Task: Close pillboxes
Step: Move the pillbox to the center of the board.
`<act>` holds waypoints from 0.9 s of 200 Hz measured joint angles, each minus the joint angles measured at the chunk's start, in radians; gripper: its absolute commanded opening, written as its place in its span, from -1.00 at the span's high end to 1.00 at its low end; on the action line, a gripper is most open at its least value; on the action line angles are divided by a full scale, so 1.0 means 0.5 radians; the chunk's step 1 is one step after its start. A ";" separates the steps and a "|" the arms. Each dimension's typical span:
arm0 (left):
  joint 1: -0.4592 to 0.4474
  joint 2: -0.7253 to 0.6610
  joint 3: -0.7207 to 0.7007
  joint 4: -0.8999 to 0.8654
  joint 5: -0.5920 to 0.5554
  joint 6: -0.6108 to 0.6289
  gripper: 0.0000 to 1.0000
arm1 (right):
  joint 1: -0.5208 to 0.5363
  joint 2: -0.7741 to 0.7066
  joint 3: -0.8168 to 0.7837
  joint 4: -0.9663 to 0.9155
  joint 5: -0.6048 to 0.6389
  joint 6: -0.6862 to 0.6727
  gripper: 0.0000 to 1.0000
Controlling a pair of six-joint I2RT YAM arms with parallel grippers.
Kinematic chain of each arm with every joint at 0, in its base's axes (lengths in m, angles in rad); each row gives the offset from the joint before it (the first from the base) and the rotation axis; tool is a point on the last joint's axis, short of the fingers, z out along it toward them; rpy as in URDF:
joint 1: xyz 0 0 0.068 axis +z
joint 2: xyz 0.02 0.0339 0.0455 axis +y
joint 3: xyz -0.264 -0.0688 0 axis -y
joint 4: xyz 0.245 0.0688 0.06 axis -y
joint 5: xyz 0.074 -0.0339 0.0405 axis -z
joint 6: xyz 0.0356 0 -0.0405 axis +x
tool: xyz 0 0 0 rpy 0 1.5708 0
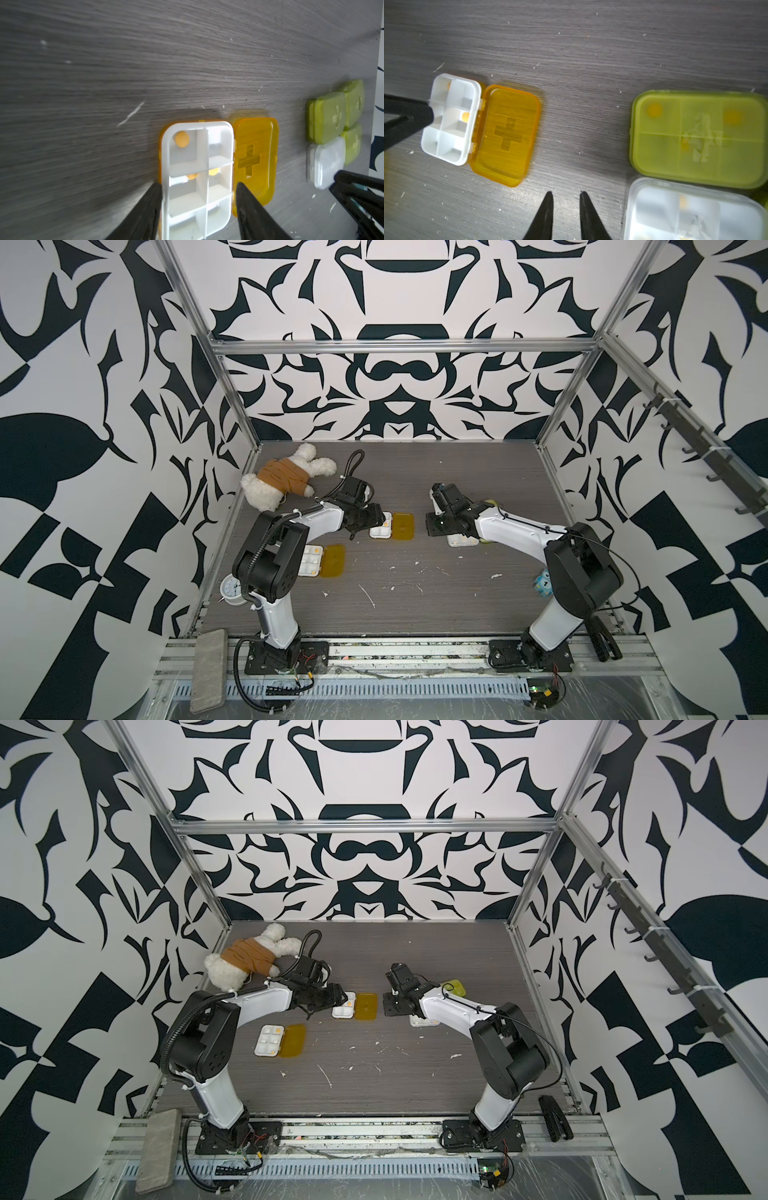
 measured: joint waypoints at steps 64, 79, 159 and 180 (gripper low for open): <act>-0.075 0.000 -0.089 0.092 0.030 -0.086 -0.19 | -0.053 0.141 0.077 -0.006 -0.089 0.034 0.53; -0.085 0.000 -0.090 0.109 0.047 -0.099 -0.20 | -0.053 0.198 0.117 -0.008 -0.111 0.052 0.53; -0.153 0.000 -0.124 0.252 0.084 -0.165 -0.19 | -0.053 0.327 0.288 -0.035 -0.162 0.063 0.49; -0.158 -0.001 -0.151 0.256 0.083 -0.170 -0.19 | -0.053 0.345 0.300 -0.050 -0.163 0.063 0.48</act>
